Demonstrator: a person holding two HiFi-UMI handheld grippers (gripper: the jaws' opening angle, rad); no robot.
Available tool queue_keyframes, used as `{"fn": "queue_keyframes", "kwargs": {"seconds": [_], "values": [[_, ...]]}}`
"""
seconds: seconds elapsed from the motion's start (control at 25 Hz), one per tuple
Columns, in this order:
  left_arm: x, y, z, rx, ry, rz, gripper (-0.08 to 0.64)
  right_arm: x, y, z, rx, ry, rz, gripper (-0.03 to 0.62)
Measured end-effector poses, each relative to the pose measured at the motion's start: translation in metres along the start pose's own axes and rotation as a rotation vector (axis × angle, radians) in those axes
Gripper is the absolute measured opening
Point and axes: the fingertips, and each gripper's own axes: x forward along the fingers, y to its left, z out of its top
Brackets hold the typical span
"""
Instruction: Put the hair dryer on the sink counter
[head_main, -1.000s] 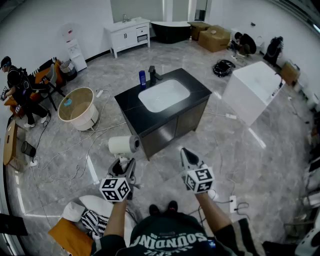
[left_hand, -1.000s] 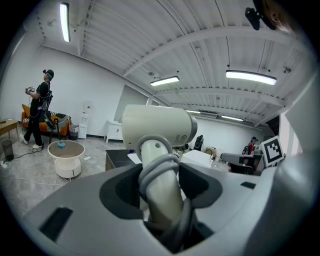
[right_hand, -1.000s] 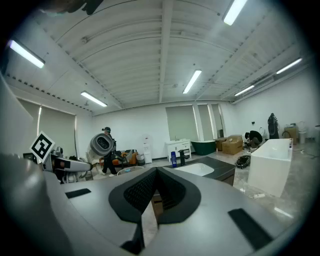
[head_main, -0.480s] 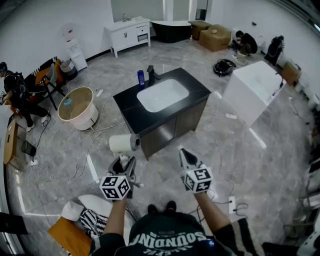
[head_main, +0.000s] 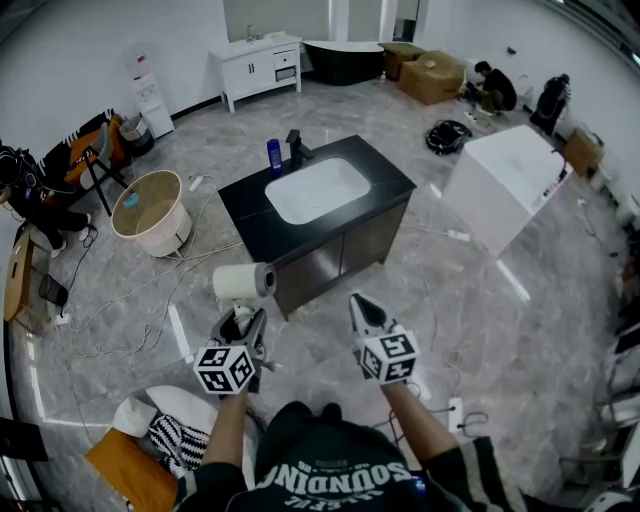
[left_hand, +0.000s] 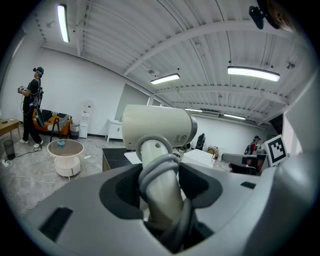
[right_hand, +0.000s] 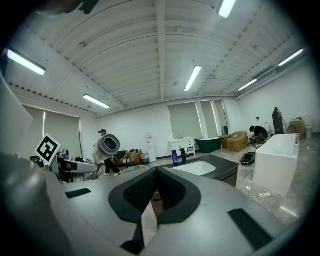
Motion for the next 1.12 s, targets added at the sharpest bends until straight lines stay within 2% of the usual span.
{"fn": "queue_keyframes", "kwargs": {"seconds": [0.4,0.64,0.88,1.12], "values": [[0.030,0.002,0.003,-0.016,0.003,0.024,0.215,0.014,-0.030,-0.001,-0.003,0.008,0.008,0.000],[0.069,0.015,0.007,-0.026,0.007,0.022,0.215,0.041,-0.053,-0.009,-0.005,0.031,0.001,0.000],[0.127,0.038,0.017,-0.040,0.019,0.015,0.215,0.091,-0.077,-0.004,-0.011,0.044,0.000,0.001],[0.195,0.075,0.041,-0.048,0.023,0.020,0.216,0.169,-0.099,0.010,-0.027,0.076,0.023,0.000]]}}
